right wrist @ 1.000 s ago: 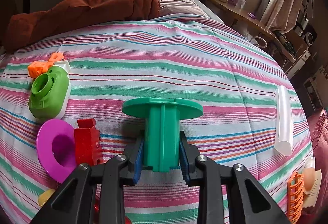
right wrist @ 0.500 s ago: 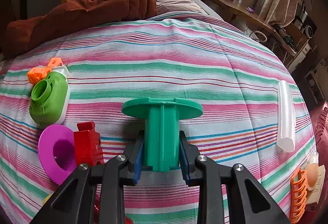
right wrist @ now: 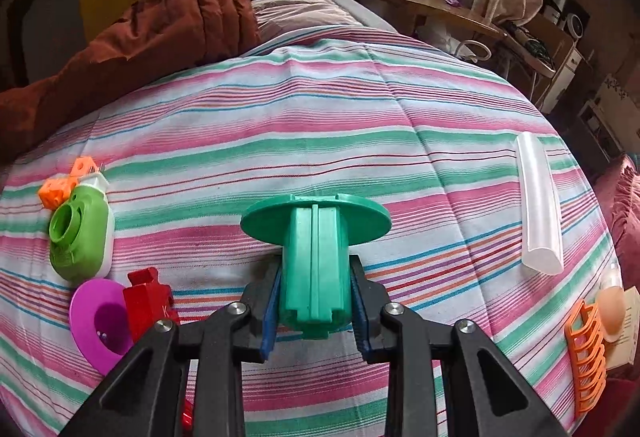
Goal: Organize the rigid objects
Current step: 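Hold the green funnel piece raised in the right tool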
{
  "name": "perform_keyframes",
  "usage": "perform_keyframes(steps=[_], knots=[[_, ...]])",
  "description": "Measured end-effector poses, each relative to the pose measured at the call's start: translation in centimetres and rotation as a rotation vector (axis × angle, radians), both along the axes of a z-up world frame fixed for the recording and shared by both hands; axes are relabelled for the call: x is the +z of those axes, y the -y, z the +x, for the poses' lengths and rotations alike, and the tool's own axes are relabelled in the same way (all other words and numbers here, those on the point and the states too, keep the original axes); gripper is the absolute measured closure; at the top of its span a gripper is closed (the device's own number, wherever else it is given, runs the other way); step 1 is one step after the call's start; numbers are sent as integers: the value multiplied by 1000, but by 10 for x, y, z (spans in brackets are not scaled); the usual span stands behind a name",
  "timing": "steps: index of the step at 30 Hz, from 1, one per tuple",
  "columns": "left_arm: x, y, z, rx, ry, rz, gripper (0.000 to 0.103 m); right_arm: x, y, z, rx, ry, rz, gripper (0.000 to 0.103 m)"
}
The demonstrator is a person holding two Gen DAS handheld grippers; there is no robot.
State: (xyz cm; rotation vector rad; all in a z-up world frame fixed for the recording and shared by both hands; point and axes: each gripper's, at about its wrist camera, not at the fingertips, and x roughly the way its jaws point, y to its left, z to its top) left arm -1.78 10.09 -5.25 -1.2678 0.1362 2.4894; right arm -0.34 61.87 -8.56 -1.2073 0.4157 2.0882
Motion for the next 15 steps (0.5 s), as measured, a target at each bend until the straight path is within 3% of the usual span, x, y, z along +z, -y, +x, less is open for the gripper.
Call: perform_keyframes(steps=[3, 9, 15], knots=[[-2, 4, -2, 8, 8, 3, 53, 8, -1, 4, -16, -39, 4, 74], [-7, 13, -5, 16, 25, 5, 53, 31, 25, -6, 64, -98, 33, 74], [-13, 23, -8, 30, 40, 28, 53, 64, 94, -32, 249, -162, 29, 74]])
